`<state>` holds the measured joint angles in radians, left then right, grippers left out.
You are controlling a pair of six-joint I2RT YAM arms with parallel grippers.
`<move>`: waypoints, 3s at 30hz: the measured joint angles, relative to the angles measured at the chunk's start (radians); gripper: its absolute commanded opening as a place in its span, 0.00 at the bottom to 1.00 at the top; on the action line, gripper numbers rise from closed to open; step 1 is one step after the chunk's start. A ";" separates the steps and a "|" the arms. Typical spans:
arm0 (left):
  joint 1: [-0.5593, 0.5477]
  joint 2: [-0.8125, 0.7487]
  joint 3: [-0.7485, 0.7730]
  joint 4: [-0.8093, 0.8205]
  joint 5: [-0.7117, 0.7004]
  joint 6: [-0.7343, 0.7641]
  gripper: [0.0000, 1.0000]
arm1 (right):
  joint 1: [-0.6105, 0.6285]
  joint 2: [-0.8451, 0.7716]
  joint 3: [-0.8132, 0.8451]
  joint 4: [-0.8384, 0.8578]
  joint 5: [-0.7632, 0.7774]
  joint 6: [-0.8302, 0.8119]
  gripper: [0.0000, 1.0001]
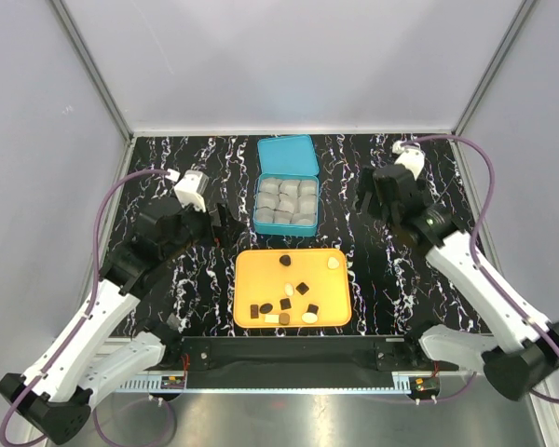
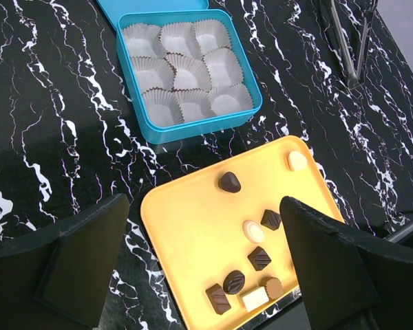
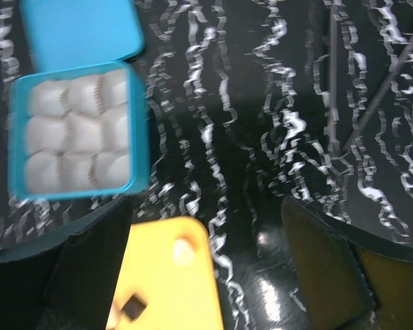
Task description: Pack the chocolate
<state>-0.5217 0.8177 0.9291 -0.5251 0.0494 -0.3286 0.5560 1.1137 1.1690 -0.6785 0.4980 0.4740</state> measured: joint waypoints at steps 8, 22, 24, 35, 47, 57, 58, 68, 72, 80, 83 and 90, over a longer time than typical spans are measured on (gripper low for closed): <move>0.000 -0.031 -0.011 -0.002 0.000 0.010 0.99 | -0.365 0.216 0.021 0.042 -0.136 -0.081 0.64; 0.000 -0.043 -0.034 0.003 0.000 0.011 0.99 | -0.618 0.563 0.023 0.171 -0.325 -0.133 0.46; 0.000 -0.042 -0.036 0.001 0.000 0.011 0.99 | -0.629 0.603 0.025 0.188 -0.328 -0.143 0.45; 0.000 -0.035 -0.036 0.002 0.000 0.015 0.99 | -0.636 0.793 0.101 0.203 -0.356 -0.224 0.29; 0.000 -0.030 -0.038 0.001 0.000 0.015 0.99 | -0.553 0.787 0.081 0.243 -0.459 -0.272 0.00; 0.000 -0.031 -0.039 0.001 0.000 0.015 0.99 | -0.274 0.703 0.005 0.201 -0.470 -0.295 0.01; 0.000 -0.031 -0.039 0.001 0.000 0.015 0.99 | -0.274 0.691 -0.010 0.199 -0.469 -0.294 0.01; 0.000 -0.030 -0.039 0.002 0.000 0.015 0.99 | -0.288 0.631 -0.070 0.156 -0.451 -0.255 0.35; 0.000 -0.031 -0.039 0.002 0.000 0.015 0.99 | -0.288 0.615 -0.068 0.135 -0.433 -0.228 0.70; 0.000 -0.031 -0.039 0.002 0.002 0.015 0.99 | -0.289 0.578 -0.013 0.059 -0.323 -0.037 1.00; 0.000 -0.031 -0.039 0.002 0.005 0.015 0.99 | -0.289 0.579 -0.013 0.048 -0.295 0.049 1.00; 0.000 -0.037 -0.039 0.001 0.005 0.015 0.99 | -0.289 0.591 -0.011 0.047 -0.222 0.091 1.00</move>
<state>-0.5217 0.7803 0.8898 -0.5240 0.0540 -0.3138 0.2672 1.7046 1.1584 -0.6312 0.2760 0.5652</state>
